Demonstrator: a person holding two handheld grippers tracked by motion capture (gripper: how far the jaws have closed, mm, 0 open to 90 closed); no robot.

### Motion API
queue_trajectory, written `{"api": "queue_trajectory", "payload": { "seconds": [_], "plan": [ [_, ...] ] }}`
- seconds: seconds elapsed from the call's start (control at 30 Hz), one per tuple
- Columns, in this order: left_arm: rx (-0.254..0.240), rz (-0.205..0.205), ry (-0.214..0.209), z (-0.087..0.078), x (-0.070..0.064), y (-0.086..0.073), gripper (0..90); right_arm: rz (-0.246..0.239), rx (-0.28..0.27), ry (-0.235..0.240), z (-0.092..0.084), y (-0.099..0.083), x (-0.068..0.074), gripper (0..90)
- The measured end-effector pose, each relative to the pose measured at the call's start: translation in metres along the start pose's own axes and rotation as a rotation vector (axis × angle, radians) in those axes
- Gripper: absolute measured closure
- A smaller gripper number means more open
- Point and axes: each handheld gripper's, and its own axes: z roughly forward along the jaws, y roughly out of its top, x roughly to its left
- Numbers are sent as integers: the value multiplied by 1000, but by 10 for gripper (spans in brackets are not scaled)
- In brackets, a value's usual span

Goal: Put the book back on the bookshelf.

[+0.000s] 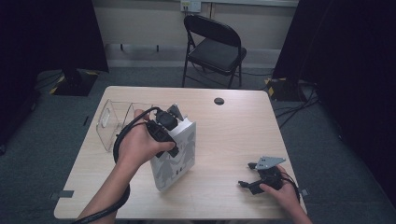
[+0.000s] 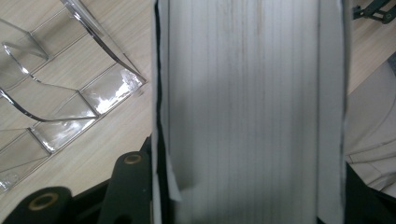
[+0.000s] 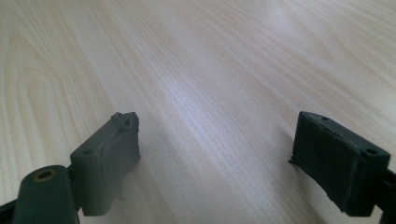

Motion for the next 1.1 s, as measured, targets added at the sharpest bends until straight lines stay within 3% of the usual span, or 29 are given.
{"api": "queue_trajectory", "payload": {
  "seconds": [0.3,0.5,0.83,0.87,0.9,1.1],
  "plan": [
    [1,-13,17,-2,3,-7,527,0,0,0,0,0,0,136],
    [-3,-32,-7,-3,9,-12,527,0,-2,-2,0,0,0,136],
    [18,-50,-3,-3,14,-19,527,0,-2,-2,0,0,0,136],
    [22,-38,-2,-4,15,-20,527,1,-2,-2,0,0,0,136],
    [18,-56,-10,-4,15,-21,527,0,-2,-2,0,0,0,136],
    [5,-67,0,-7,18,-25,527,0,-2,-2,0,0,0,136]
  ]
}}
